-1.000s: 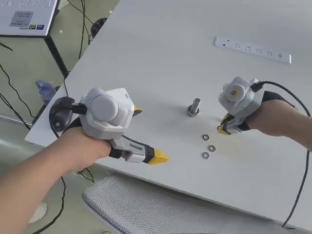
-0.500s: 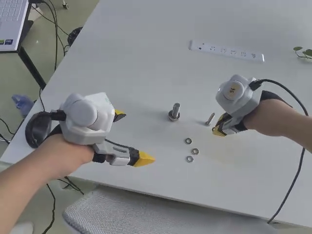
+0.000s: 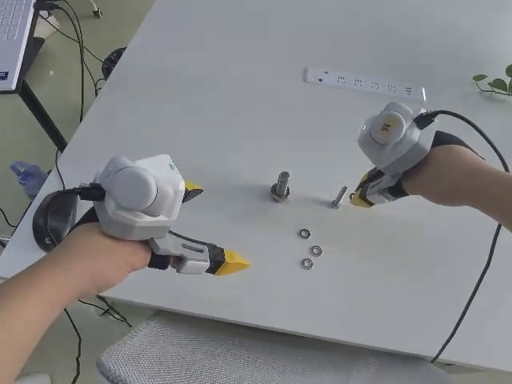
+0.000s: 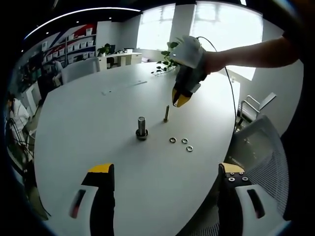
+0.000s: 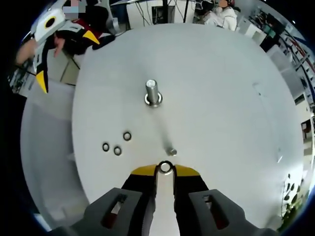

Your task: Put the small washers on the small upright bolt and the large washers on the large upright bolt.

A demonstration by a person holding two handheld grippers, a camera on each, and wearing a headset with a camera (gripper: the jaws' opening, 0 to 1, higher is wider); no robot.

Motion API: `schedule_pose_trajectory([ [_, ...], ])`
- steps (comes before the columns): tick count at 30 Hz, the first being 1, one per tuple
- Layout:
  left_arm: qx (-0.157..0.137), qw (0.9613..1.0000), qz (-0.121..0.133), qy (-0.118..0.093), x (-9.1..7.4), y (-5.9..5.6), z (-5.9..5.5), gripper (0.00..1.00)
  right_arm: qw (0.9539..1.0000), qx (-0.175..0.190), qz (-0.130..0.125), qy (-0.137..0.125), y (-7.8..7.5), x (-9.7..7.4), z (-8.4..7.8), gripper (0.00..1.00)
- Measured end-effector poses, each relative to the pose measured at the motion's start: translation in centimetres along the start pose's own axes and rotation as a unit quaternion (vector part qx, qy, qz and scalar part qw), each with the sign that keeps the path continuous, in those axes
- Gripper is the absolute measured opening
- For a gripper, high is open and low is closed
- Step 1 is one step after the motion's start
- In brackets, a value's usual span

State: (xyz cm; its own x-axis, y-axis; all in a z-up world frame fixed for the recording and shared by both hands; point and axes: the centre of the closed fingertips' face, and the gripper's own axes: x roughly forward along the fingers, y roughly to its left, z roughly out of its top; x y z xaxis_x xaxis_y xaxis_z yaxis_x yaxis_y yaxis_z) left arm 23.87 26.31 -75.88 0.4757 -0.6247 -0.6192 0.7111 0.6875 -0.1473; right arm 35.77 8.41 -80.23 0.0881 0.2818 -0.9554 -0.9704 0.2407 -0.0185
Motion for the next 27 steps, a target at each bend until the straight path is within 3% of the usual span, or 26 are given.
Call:
schedule_pose_trajectory([
  [8,-0.001,1.0000,-0.001,0.002,0.1,-0.1,-0.1,0.86,0.9999,-0.005,-0.006,-0.010,-1.2,0.0,0.8,0.12],
  [27,-0.007,1.0000,-0.001,0.002,-0.1,-0.1,-0.5,0.85,0.9999,-0.014,-0.007,-0.007,-0.9,0.7,1.4,0.13],
])
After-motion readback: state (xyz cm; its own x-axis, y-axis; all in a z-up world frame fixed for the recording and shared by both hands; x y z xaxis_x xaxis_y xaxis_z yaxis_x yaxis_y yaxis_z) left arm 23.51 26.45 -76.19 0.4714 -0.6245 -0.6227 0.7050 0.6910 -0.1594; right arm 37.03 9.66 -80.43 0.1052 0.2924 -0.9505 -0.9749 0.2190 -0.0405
